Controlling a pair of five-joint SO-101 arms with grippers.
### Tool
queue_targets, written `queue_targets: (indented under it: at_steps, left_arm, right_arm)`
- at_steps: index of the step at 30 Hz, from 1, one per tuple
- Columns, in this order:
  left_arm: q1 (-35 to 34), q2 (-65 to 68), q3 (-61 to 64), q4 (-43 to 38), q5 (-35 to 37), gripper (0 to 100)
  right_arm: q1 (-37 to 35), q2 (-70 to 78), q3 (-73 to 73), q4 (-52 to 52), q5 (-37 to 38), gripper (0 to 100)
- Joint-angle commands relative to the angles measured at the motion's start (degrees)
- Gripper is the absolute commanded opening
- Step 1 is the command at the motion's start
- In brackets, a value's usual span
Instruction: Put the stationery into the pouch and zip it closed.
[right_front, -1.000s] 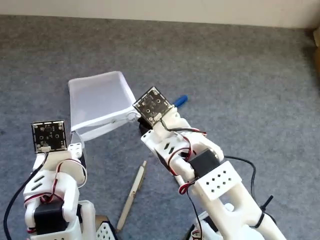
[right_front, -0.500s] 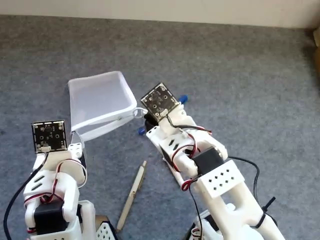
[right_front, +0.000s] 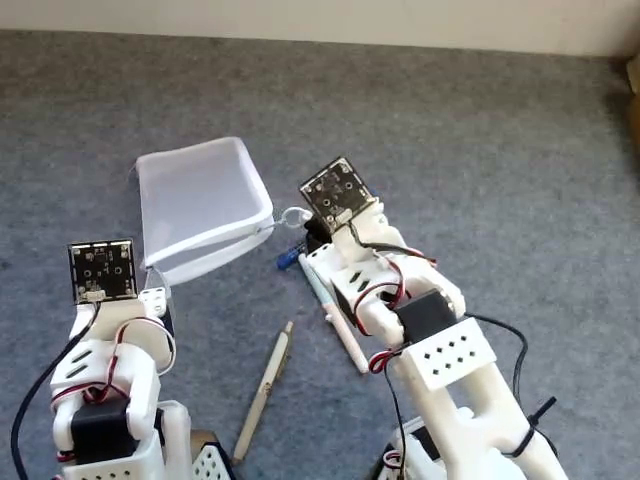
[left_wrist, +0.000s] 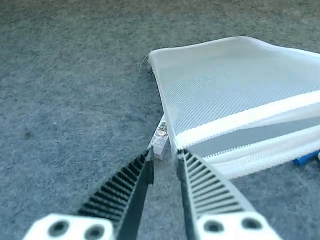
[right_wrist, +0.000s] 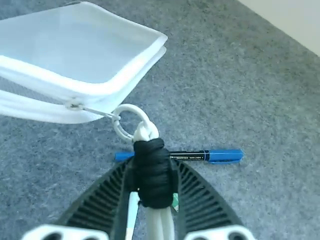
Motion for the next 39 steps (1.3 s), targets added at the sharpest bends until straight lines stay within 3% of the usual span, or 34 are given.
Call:
queue_targets:
  at_steps: [1, 9, 25, 33, 39]
  left_arm:
    - [-1.3, 0.1, -0.3, -1.1, -0.4, 8]
    - [-1.3, 0.2, 0.7, -0.8, 0.0, 24]
    - [-0.9, 0.2, 2.9, -1.8, -0.1, 23]
    - [0.8, 0.2, 8.7, -9.9, -0.4, 22]
    - [0.9, 0.2, 6.2, -8.2, -0.4, 7]
  right_arm:
    - [1.1, -2.3, -1.1, 0.2, 0.1, 0.5]
    - [-4.9, -7.3, -4.5, 7.4, 0.0, 0.5]
    - [-9.8, -21.2, -4.4, 13.8, 0.0, 0.5]
    - [-10.0, -25.4, -4.7, 17.7, 0.0, 0.5]
    - [-10.0, -25.8, -4.4, 17.5, 0.0, 0.5]
